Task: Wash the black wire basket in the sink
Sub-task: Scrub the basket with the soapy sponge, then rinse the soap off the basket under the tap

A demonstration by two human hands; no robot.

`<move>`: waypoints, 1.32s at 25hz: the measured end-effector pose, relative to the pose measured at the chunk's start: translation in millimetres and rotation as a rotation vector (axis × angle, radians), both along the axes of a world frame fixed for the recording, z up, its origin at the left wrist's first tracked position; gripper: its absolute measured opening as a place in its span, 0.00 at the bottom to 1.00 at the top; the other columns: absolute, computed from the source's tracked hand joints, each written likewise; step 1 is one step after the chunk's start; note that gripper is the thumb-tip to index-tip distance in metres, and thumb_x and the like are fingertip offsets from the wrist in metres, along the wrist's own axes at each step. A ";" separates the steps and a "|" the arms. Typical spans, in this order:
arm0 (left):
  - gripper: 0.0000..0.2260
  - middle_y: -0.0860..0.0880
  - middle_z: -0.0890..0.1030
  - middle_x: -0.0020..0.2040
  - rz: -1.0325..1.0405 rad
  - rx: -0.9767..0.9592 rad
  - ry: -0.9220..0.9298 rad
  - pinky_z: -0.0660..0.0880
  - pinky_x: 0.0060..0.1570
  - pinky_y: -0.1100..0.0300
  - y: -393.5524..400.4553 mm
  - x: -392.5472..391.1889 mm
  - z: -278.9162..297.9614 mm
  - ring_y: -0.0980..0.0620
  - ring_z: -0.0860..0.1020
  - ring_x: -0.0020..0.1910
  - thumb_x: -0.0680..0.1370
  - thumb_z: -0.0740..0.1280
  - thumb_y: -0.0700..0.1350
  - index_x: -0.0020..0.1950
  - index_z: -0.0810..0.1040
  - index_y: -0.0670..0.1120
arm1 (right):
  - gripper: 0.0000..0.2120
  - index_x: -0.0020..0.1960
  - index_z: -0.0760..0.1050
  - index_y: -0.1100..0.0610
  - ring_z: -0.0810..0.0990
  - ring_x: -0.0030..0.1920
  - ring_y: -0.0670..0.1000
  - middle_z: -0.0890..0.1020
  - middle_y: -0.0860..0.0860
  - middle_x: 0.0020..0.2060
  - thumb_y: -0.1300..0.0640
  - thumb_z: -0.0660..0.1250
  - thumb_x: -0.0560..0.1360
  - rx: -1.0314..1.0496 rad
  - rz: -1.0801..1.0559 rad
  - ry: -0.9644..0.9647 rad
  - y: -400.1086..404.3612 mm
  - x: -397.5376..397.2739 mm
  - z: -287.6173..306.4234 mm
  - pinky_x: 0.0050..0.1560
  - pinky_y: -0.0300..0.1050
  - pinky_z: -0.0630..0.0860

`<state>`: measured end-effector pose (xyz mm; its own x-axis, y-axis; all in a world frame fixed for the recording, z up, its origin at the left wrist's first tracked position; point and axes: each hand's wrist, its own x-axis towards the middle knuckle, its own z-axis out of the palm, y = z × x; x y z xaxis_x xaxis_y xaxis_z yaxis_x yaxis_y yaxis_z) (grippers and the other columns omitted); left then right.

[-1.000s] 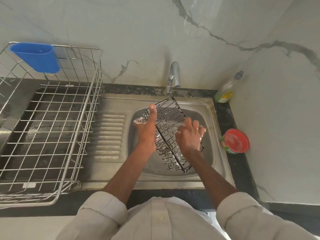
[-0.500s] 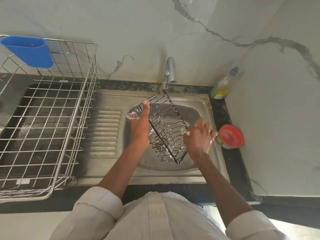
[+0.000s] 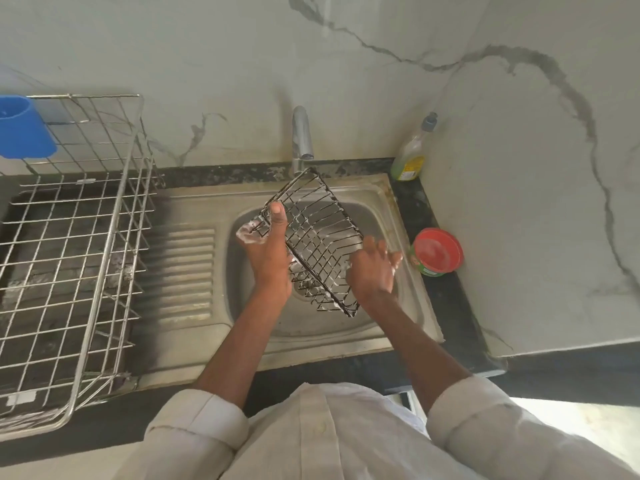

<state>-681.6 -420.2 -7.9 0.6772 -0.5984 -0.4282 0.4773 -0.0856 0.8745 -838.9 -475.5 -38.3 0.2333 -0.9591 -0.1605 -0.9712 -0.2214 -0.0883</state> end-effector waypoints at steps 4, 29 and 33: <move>0.46 0.53 0.76 0.67 0.056 -0.031 0.002 0.70 0.68 0.50 -6.7 -15.1 -2.6 0.56 0.75 0.65 0.63 0.74 0.76 0.71 0.67 0.52 | 0.08 0.50 0.86 0.49 0.74 0.63 0.56 0.76 0.50 0.61 0.58 0.75 0.72 -0.023 -0.149 -0.063 -10.5 -42.0 0.9 0.67 0.63 0.64; 0.45 0.54 0.76 0.64 -0.096 0.002 -0.071 0.69 0.73 0.37 -44.8 -43.3 -40.2 0.50 0.76 0.66 0.65 0.82 0.67 0.74 0.64 0.55 | 0.13 0.53 0.83 0.50 0.82 0.42 0.46 0.86 0.44 0.43 0.45 0.62 0.83 0.482 -0.456 -1.074 -86.2 -77.8 53.5 0.41 0.43 0.72; 0.45 0.57 0.69 0.66 -0.228 0.028 -0.329 0.67 0.67 0.60 -36.9 -26.7 -27.1 0.54 0.71 0.64 0.71 0.82 0.53 0.81 0.58 0.52 | 0.24 0.61 0.80 0.60 0.87 0.52 0.55 0.89 0.54 0.48 0.39 0.61 0.83 0.773 -0.454 -1.381 -88.0 -1.1 75.9 0.41 0.45 0.76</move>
